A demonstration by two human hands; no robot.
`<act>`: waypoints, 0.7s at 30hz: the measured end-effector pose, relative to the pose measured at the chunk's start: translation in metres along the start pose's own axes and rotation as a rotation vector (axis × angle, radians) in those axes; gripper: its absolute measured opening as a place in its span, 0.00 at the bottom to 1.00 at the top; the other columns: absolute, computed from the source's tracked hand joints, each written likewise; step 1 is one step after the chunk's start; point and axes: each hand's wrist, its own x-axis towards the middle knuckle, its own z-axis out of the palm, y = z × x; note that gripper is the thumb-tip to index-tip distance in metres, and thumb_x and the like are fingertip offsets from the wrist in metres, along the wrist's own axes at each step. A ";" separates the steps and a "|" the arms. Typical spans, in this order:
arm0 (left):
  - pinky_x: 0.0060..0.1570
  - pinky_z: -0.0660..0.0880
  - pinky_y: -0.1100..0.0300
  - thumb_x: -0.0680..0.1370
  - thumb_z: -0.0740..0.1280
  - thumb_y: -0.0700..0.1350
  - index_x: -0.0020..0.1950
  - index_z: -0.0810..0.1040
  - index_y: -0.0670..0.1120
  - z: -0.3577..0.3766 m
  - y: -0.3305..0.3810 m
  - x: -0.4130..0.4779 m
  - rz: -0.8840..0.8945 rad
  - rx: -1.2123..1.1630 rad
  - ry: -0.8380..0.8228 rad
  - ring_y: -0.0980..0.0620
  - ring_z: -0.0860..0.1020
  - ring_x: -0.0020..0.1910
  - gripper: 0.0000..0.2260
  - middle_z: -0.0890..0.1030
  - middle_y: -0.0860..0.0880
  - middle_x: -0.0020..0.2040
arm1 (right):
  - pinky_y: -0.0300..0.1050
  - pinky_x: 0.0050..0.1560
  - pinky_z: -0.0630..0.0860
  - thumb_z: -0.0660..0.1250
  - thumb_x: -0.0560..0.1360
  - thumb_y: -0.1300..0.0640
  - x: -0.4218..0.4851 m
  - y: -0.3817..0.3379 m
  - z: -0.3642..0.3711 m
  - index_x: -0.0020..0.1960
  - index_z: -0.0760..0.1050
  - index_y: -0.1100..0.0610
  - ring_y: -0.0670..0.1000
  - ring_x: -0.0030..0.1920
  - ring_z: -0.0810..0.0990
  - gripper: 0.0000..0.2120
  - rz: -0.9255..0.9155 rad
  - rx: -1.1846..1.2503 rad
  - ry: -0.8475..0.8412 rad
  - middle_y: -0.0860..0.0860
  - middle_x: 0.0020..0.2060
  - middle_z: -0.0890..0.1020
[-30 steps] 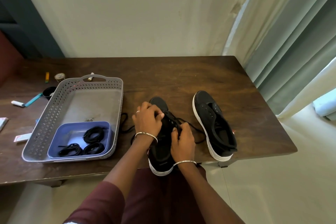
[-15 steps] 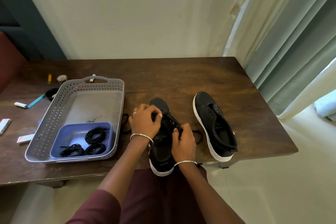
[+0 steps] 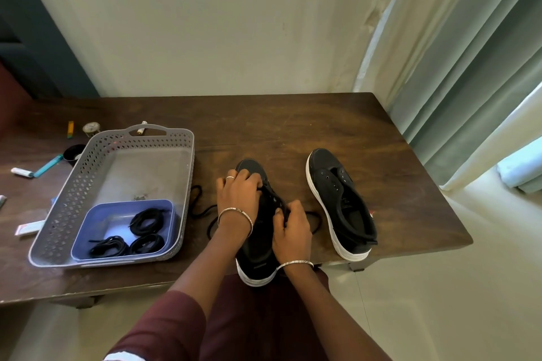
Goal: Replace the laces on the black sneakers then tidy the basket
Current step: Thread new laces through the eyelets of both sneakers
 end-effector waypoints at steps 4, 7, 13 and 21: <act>0.56 0.63 0.53 0.78 0.68 0.51 0.50 0.82 0.57 -0.001 -0.005 0.000 -0.046 -0.070 0.019 0.51 0.71 0.58 0.04 0.77 0.56 0.51 | 0.46 0.38 0.65 0.61 0.81 0.55 0.000 0.001 0.000 0.46 0.66 0.55 0.51 0.41 0.73 0.07 0.006 -0.002 0.002 0.50 0.41 0.74; 0.47 0.70 0.57 0.75 0.73 0.46 0.41 0.83 0.54 -0.001 -0.013 -0.005 -0.347 -0.659 0.119 0.54 0.76 0.45 0.03 0.79 0.56 0.41 | 0.45 0.38 0.63 0.61 0.81 0.55 0.000 0.001 0.000 0.47 0.66 0.55 0.50 0.42 0.73 0.06 0.004 0.001 -0.006 0.50 0.42 0.75; 0.33 0.75 0.60 0.79 0.68 0.40 0.40 0.77 0.43 -0.005 -0.044 -0.004 -1.141 -1.520 -0.131 0.54 0.75 0.30 0.07 0.77 0.49 0.31 | 0.43 0.37 0.62 0.61 0.81 0.55 0.000 0.000 -0.001 0.46 0.67 0.54 0.46 0.37 0.71 0.06 0.002 -0.002 -0.007 0.48 0.40 0.73; 0.60 0.65 0.48 0.72 0.71 0.48 0.48 0.82 0.57 -0.007 -0.013 -0.010 -0.155 -0.333 0.116 0.50 0.69 0.62 0.07 0.74 0.55 0.58 | 0.46 0.39 0.63 0.61 0.81 0.55 0.000 0.000 0.000 0.47 0.66 0.54 0.51 0.41 0.73 0.06 0.006 0.004 -0.008 0.51 0.43 0.75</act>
